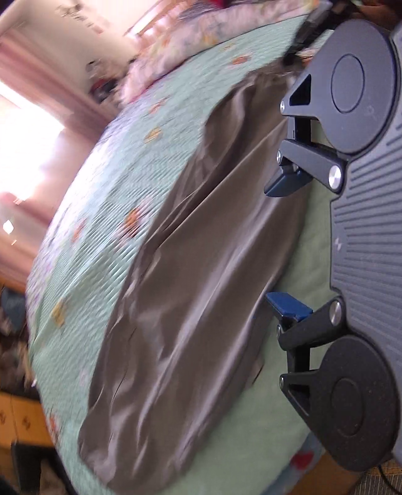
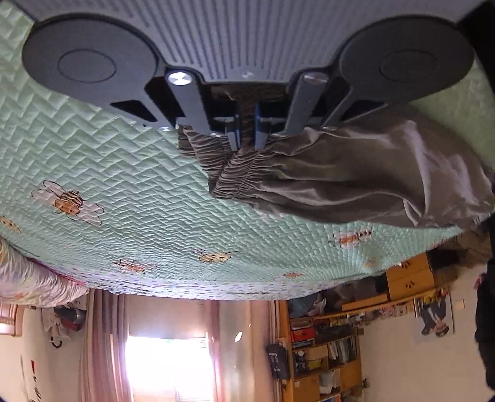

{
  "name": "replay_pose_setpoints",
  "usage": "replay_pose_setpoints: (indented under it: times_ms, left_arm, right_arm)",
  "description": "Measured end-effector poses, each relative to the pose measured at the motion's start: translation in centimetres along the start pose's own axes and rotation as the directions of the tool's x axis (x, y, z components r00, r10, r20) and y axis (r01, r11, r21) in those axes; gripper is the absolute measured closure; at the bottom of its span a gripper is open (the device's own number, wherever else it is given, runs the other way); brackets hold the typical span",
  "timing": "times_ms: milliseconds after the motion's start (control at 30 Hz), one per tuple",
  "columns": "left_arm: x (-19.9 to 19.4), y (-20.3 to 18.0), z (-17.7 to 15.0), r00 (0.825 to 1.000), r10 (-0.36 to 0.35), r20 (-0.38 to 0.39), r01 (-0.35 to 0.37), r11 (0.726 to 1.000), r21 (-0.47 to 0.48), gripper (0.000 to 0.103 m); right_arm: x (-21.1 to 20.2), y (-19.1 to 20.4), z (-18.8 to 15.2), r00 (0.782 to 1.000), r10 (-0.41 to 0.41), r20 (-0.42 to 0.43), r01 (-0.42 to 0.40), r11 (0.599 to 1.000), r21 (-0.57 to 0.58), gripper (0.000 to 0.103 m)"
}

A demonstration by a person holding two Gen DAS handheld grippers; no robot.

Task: Fold clothes
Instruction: 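Grasp the waistband with the right tool and pull it along the quilt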

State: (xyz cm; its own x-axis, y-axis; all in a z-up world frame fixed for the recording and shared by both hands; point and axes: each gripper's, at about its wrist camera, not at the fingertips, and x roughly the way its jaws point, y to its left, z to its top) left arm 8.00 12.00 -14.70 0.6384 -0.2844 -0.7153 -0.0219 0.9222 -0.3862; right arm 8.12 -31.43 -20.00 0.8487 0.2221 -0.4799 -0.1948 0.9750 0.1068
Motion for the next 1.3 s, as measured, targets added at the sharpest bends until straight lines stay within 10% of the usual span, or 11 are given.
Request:
replay_pose_setpoints:
  times_ms: [333,433,633,800,1000,1067,1133,1167,1300]
  left_arm:
    - [1.0,-2.9,-0.4,0.996,-0.094,0.002,0.094,0.994,0.050,0.028]
    - [1.9,-3.2,-0.7,0.993,-0.114,-0.019,0.115,0.993,0.040,0.028]
    - [2.7,-2.9,-0.7,0.988,-0.150,-0.038,0.151,0.988,0.029,0.028]
    - [2.7,-2.3,-0.4,0.984,-0.176,-0.026,0.176,0.984,0.015,0.025]
    - [3.0,-1.8,0.0,0.982,-0.185,-0.026,0.186,0.981,0.054,0.023]
    - [3.1,-1.6,0.0,0.982,-0.188,-0.030,0.190,0.979,0.072,0.023]
    - [3.4,-1.2,0.0,0.981,-0.191,-0.034,0.193,0.978,0.076,0.022]
    - [3.6,-1.0,0.0,0.980,-0.197,-0.037,0.199,0.978,0.069,0.021]
    - [4.3,0.2,0.3,0.971,-0.234,-0.039,0.235,0.972,0.020,0.021]
  right_arm:
    - [-2.8,-3.7,-2.8,0.991,-0.085,-0.100,0.101,0.981,0.167,0.102]
    - [-5.0,-4.9,-1.3,0.999,-0.040,0.021,0.033,0.963,0.267,0.097]
    - [-1.2,0.9,4.4,0.995,0.077,0.058,-0.069,0.989,-0.128,0.060]
    - [5.6,7.8,7.4,0.979,0.198,-0.043,-0.194,0.857,-0.477,0.057]
    - [12.9,13.2,8.1,0.945,0.247,-0.214,-0.327,0.703,-0.632,0.057]
    - [14.4,13.9,7.7,0.931,0.242,-0.274,-0.365,0.657,-0.659,0.059]
    - [15.3,14.3,7.3,0.921,0.223,-0.318,-0.384,0.647,-0.659,0.088]
    - [15.5,14.3,7.5,0.916,0.225,-0.331,-0.394,0.656,-0.644,0.102]
    - [15.4,13.3,9.1,0.944,0.216,-0.252,-0.324,0.755,-0.570,0.102]
